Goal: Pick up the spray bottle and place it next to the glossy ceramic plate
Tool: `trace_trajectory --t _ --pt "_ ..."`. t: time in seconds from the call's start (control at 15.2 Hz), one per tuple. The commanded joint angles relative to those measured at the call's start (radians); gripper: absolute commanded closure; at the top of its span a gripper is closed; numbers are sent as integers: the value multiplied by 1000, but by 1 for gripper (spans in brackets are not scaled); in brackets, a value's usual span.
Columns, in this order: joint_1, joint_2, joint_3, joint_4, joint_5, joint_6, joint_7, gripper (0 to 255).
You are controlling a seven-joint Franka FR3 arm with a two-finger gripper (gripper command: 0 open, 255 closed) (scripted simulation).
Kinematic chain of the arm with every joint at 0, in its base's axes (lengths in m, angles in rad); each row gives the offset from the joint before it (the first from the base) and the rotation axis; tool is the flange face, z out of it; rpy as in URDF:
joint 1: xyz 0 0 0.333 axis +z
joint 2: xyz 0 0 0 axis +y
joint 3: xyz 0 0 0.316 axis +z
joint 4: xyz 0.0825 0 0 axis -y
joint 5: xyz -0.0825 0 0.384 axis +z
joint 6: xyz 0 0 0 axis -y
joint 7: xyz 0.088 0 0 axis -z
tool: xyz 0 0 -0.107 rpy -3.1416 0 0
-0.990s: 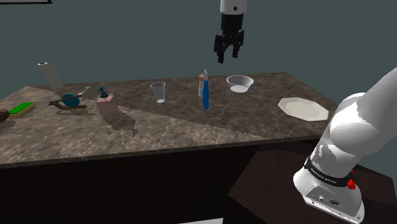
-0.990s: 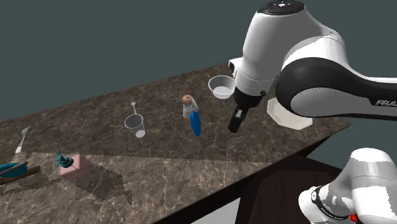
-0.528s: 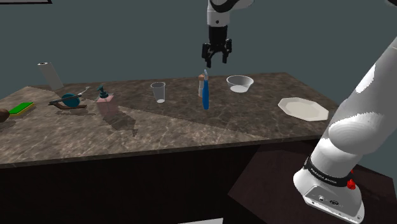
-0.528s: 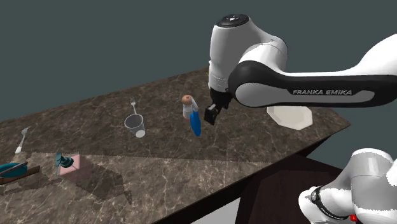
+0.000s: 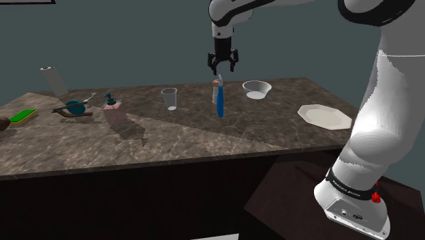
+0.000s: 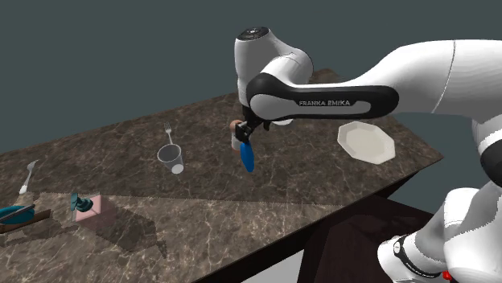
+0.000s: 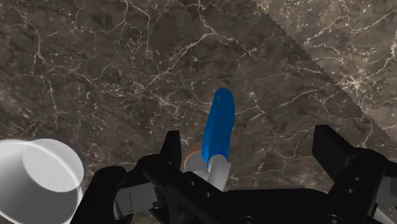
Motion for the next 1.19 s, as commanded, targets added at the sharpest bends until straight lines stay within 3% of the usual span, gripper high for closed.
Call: trace_trajectory --t 0.0,0.26,0.73,1.12 --pt "-9 81 -12 81 0 -8 25 0" --pt "-24 217 -31 230 6 -36 63 0" --pt "-27 223 -32 138 5 63 65 0" --pt "-27 223 -32 138 5 63 65 0"
